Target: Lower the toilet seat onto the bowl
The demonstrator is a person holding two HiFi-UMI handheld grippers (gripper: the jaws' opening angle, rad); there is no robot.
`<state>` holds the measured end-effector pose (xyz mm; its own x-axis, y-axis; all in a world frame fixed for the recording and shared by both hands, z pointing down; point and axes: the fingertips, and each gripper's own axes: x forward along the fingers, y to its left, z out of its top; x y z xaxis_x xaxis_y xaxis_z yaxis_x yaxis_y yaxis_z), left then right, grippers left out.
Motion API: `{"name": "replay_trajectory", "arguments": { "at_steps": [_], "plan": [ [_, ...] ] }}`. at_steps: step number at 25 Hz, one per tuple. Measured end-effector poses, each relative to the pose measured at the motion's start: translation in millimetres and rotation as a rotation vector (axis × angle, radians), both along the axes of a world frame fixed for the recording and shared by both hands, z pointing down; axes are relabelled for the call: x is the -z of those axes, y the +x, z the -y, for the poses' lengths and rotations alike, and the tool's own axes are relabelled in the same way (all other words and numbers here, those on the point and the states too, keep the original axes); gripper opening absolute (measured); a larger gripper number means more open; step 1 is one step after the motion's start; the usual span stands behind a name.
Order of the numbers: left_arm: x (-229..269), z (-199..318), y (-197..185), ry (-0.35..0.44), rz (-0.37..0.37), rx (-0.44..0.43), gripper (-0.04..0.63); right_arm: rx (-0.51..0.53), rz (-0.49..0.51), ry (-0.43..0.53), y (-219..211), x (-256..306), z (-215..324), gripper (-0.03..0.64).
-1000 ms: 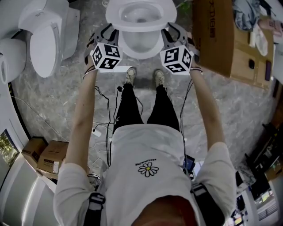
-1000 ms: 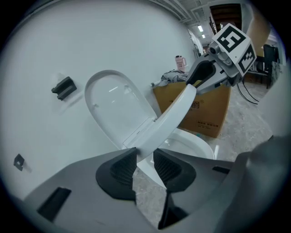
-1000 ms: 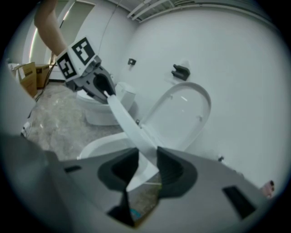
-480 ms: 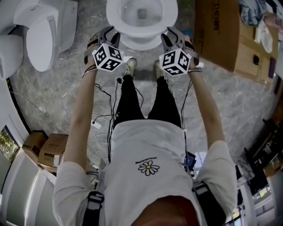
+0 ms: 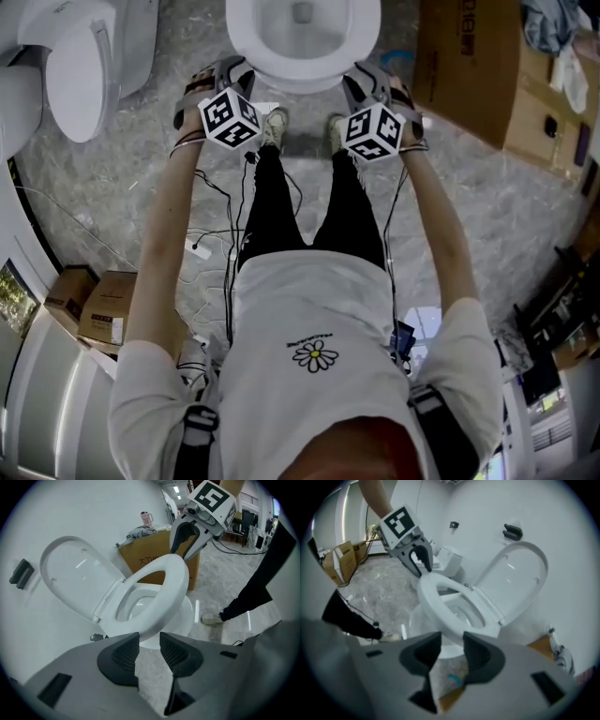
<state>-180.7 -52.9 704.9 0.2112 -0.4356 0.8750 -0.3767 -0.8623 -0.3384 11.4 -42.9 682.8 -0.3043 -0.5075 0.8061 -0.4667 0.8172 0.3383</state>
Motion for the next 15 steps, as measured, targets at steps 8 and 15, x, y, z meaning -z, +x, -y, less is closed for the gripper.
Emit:
{"name": "replay_trajectory", "arguments": {
  "at_steps": [8, 15],
  "plan": [
    [-33.0, -18.6, -0.8, -0.056, -0.001, 0.0, 0.153, 0.005, -0.016, -0.061, -0.5, -33.6, -16.4, 0.158],
    [-65.0, -29.6, -0.6, -0.092, -0.001, 0.02, 0.153, -0.005, -0.028, -0.11, -0.5, -66.1, -26.5, 0.15]
  ]
}}
